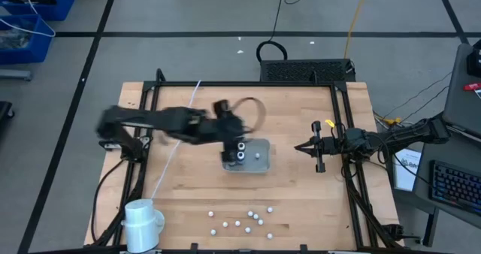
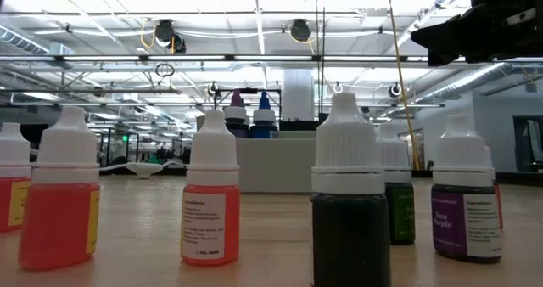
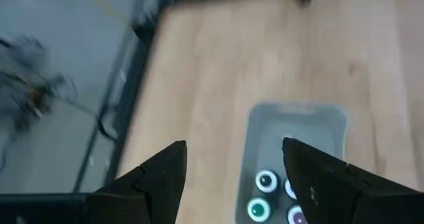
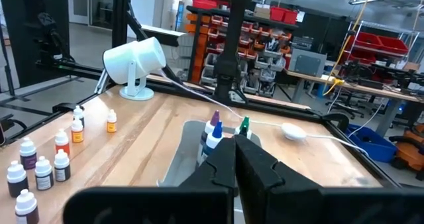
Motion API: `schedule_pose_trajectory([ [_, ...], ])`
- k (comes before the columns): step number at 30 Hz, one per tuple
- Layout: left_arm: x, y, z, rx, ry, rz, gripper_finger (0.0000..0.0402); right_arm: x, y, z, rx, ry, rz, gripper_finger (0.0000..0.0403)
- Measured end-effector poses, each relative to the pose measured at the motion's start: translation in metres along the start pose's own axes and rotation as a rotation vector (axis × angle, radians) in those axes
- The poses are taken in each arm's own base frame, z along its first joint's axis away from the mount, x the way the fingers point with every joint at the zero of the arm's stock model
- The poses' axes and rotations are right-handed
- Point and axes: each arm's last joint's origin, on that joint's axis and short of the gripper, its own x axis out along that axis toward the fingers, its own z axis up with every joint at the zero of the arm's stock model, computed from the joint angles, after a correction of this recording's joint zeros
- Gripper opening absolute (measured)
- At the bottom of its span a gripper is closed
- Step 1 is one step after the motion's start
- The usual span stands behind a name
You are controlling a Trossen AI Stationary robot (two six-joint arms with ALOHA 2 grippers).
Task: Pick & Place food coloring
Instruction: Put the small red food coloring bottle into the gray container
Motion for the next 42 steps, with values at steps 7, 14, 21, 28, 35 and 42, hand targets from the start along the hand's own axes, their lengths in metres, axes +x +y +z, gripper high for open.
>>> schedule_pose_trajectory([
  [7,-0.038,0.002,-0.080,-0.037,-0.180,-0.117,0.0194,0.001,0.000,-0.001,0.010,0.011,0.002,0.0000],
  [14,-0.037,0.004,-0.175,-0.139,-0.377,-0.146,0.0056,0.001,0.000,-0.001,0.009,0.013,0.003,0.0000],
  [21,-0.030,0.006,-0.238,-0.160,-0.633,-0.122,0.0013,0.001,0.000,-0.002,0.001,0.014,0.003,0.0000],
  [28,-0.009,-0.002,-0.287,-0.161,-0.698,-0.111,0.0009,0.001,0.001,-0.002,0.000,0.020,0.004,0.0000],
  [35,0.006,-0.008,-0.311,-0.181,-0.767,-0.112,0.0007,0.005,0.002,-0.006,0.014,0.053,0.010,0.0000],
  [42,0.010,-0.009,-0.318,-0.191,-0.762,-0.064,0.0017,0.021,0.007,-0.002,0.087,0.125,0.051,0.0000],
])
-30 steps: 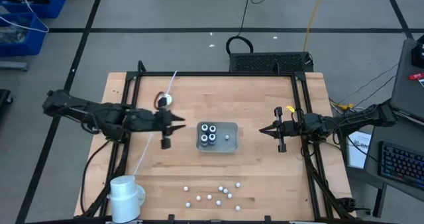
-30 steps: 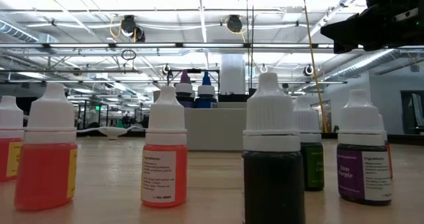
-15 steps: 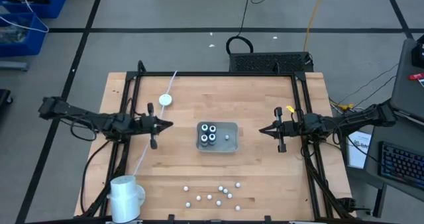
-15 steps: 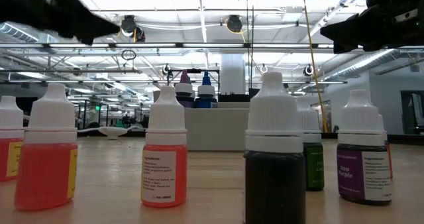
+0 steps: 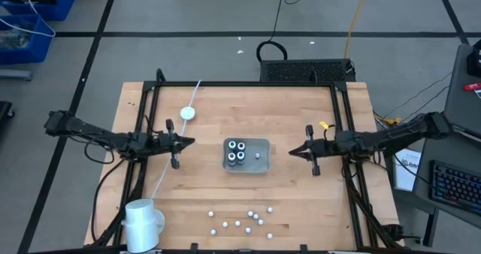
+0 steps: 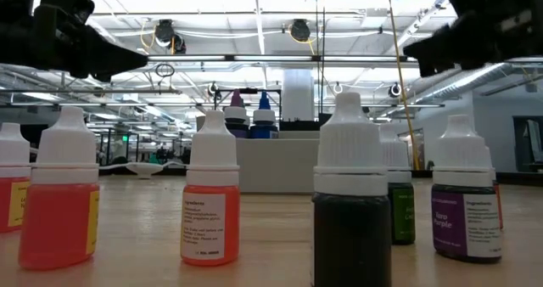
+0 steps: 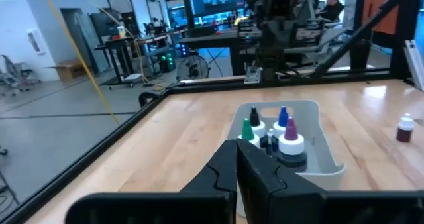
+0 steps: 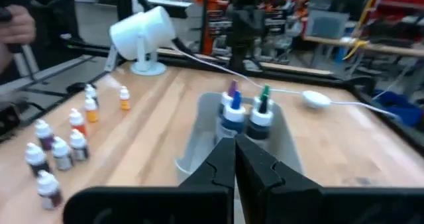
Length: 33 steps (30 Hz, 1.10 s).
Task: Pick & Place food coloring
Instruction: Put the small red food coloring bottle into the gray container
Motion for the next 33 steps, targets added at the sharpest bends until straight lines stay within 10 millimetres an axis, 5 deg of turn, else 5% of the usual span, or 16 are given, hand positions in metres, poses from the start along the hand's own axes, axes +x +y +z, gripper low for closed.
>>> schedule_pose_trajectory([
  [7,0.000,0.000,0.000,-0.035,0.000,0.005,0.0004,0.045,0.029,0.049,0.017,0.237,0.141,0.0000],
  [14,0.000,0.000,0.000,-0.103,0.001,0.005,0.0033,0.105,0.086,0.077,-0.081,0.558,0.227,0.0000],
  [23,0.000,0.000,0.000,-0.148,0.001,0.004,0.0044,0.147,0.150,0.058,-0.230,0.654,0.390,0.0042],
  [33,0.000,-0.001,0.000,-0.154,0.000,-0.040,0.0044,0.154,0.156,0.036,-0.173,0.713,0.380,0.0164],
])
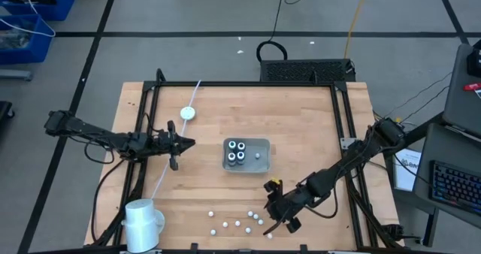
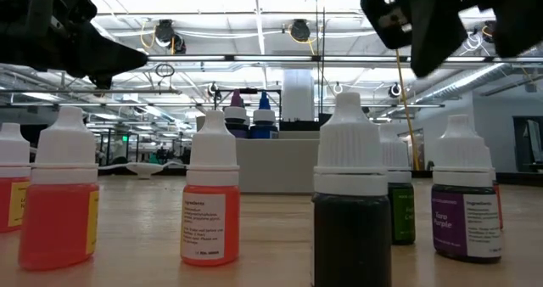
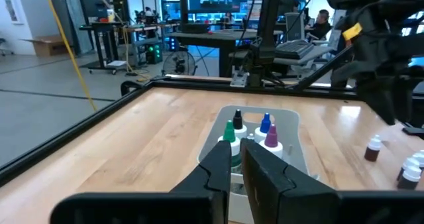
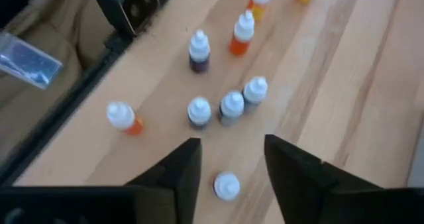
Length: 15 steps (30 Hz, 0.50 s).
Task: Pick & Place food coloring
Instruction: Put the small red food coloring bottle into the gray container
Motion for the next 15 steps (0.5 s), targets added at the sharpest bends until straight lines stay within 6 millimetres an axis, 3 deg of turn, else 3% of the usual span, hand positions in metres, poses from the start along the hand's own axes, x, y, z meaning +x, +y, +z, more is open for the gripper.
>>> schedule_pose_trajectory([
  [6,0.000,0.000,0.000,0.000,0.000,0.000,0.0044,0.005,0.000,-0.013,0.005,0.026,-0.001,0.0189],
  [15,0.000,0.000,0.000,0.000,0.000,0.002,0.0044,0.015,0.000,-0.033,0.048,-0.047,-0.001,0.0174],
])
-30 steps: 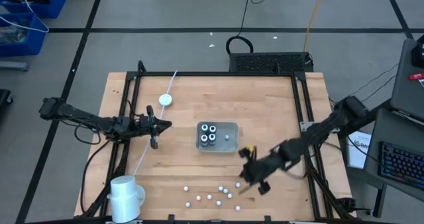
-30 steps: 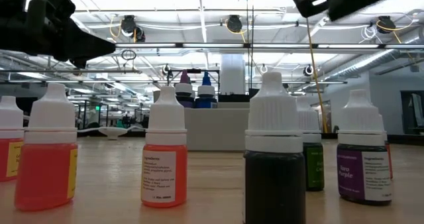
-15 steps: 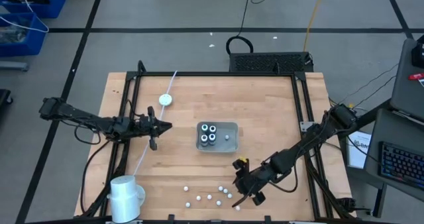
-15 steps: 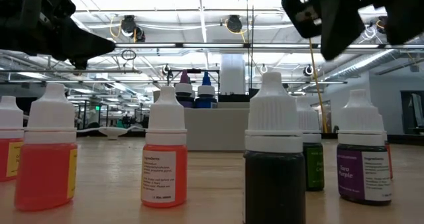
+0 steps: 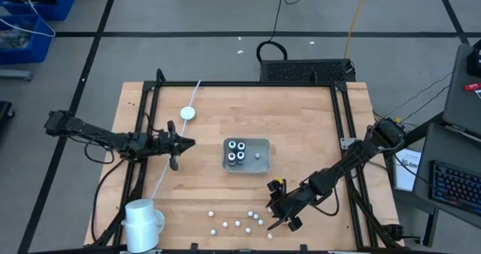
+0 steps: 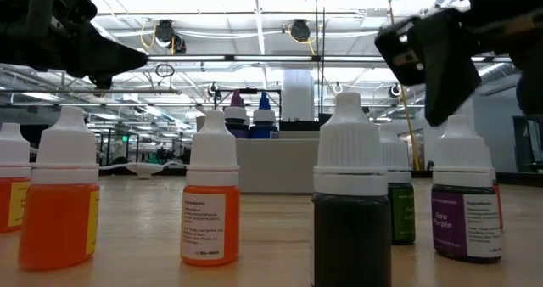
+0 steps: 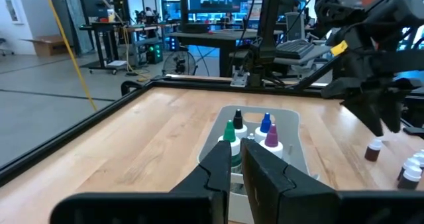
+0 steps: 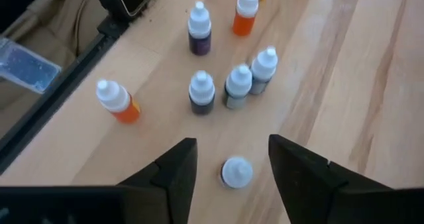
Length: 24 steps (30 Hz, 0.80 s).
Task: Pick & Place food coloring
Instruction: Put the small red food coloring bottle into the gray container
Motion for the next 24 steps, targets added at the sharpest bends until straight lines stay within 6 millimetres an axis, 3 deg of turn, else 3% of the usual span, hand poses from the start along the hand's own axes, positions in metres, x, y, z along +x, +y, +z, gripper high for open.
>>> schedule_pose_trajectory([
  [15,0.000,0.000,0.000,0.001,0.000,0.001,0.0044,0.011,-0.004,-0.021,0.032,-0.034,-0.027,0.0166],
  [24,0.000,0.000,0.000,0.002,0.002,0.001,0.0044,0.017,-0.004,-0.022,0.047,-0.041,-0.026,0.0166],
])
